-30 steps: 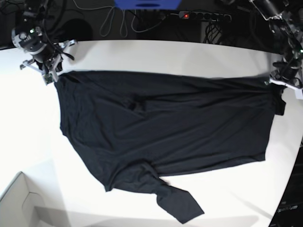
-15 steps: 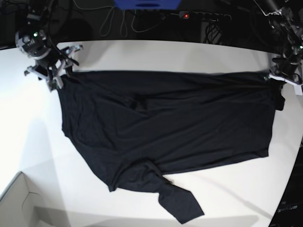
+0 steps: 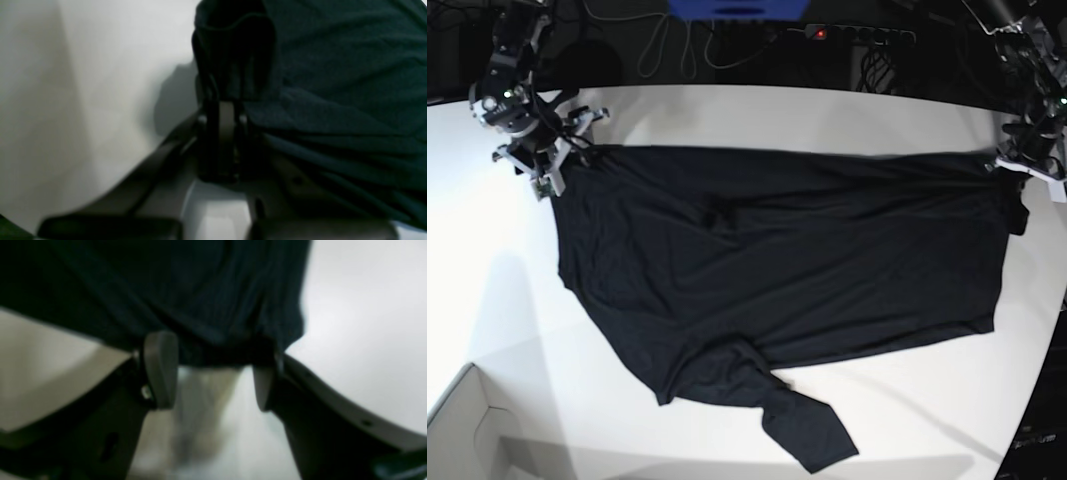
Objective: Layout the t-shirt on the table in an organized manner, then fold the t-shirt properly
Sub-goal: 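Pull the held collar edge further from the hem with both grippers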
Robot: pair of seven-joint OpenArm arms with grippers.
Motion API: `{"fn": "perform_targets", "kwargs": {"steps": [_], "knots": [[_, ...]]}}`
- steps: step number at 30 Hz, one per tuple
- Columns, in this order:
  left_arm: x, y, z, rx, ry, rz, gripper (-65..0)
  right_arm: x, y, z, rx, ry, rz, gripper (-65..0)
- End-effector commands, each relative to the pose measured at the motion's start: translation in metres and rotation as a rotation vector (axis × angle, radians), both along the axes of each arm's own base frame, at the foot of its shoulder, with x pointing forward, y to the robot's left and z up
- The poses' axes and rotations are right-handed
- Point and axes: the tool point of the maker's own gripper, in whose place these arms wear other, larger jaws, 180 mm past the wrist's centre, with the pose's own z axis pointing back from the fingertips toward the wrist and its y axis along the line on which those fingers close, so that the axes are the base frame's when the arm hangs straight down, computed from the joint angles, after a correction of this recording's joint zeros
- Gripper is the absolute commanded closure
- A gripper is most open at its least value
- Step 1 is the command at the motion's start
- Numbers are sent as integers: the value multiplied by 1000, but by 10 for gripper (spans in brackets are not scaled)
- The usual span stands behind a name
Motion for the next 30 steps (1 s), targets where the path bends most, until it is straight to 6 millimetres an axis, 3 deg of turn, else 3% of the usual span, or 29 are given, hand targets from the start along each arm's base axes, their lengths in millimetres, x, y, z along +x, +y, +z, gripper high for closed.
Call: {"fn": "perform_targets", "kwargs": {"steps": [1, 7, 9, 14, 30], "knots": [[9, 9, 17, 31, -53, -1, -1, 8, -2, 3, -6, -15, -2, -354], [9, 9, 17, 34, -51, -2, -1, 2, -3, -7, 4, 15, -6, -333], [9, 9, 17, 34, -51, -2, -1, 2, -3, -6, 2, 16, -4, -268], [10, 12, 20, 44, -50, -5, -1, -9, -4, -9, -4, 35, -3, 0], [3, 13, 38, 108, -30, -50, -1, -54, -7, 25, -111, 20, 60, 0]]}}
